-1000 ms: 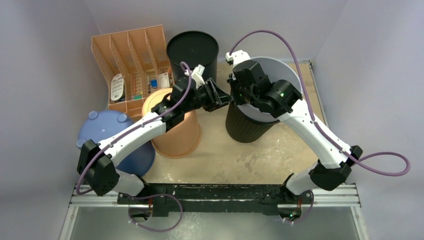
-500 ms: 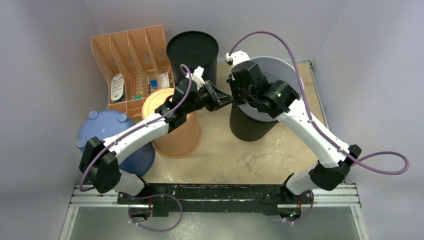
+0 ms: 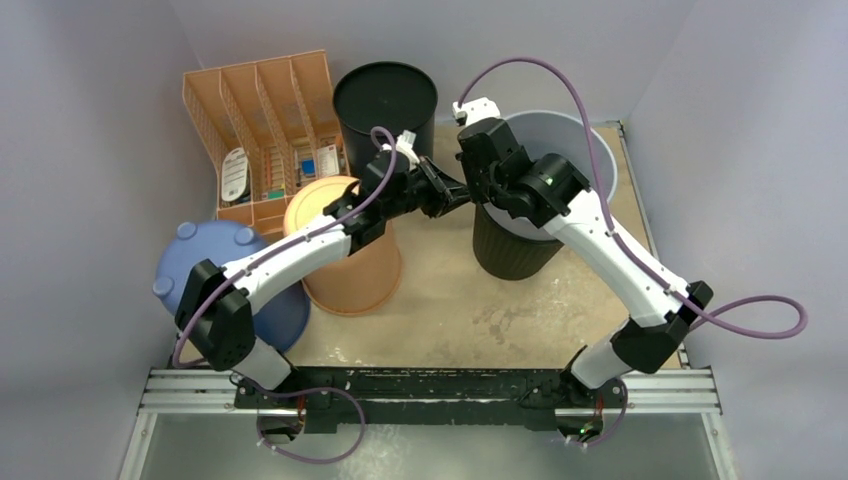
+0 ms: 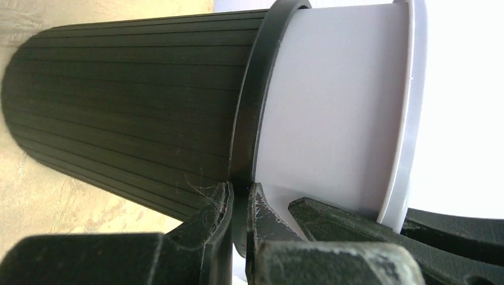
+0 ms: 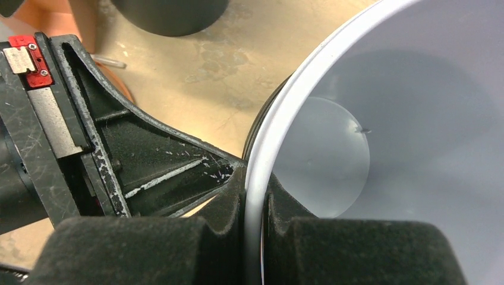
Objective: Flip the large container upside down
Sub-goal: Adjust the container in the container.
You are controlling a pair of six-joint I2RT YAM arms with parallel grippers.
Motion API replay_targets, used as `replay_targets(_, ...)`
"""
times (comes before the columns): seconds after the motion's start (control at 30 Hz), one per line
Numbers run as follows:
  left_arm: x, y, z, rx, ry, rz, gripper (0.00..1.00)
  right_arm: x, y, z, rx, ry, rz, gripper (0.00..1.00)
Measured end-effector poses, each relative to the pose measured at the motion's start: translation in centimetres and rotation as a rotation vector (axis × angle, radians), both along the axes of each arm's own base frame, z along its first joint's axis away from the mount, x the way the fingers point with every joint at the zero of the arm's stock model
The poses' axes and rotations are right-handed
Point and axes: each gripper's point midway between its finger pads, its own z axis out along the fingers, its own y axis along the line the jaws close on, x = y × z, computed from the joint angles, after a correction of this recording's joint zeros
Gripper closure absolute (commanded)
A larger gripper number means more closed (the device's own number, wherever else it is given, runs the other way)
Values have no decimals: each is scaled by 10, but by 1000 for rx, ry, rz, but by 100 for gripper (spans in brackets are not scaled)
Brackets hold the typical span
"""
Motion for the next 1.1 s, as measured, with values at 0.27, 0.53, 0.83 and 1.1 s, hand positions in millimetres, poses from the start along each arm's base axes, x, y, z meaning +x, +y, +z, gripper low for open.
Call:
replay_targets(0.27,13,-18,-5,109,48,34,100,10,-11,-6,-74,-10,-48,100)
replay_targets(0.53,14,-17,1,150,32,74,100,11,-13,6,-58,-29,-67,100)
replay_targets(0.83,19,-21,25,75,-40,91,100,16,-18,44,-40,-93,-100,100)
replay_targets(1.1,21,-26,19,52,-59,88,100,16,-21,45,-58,-86,-109,100)
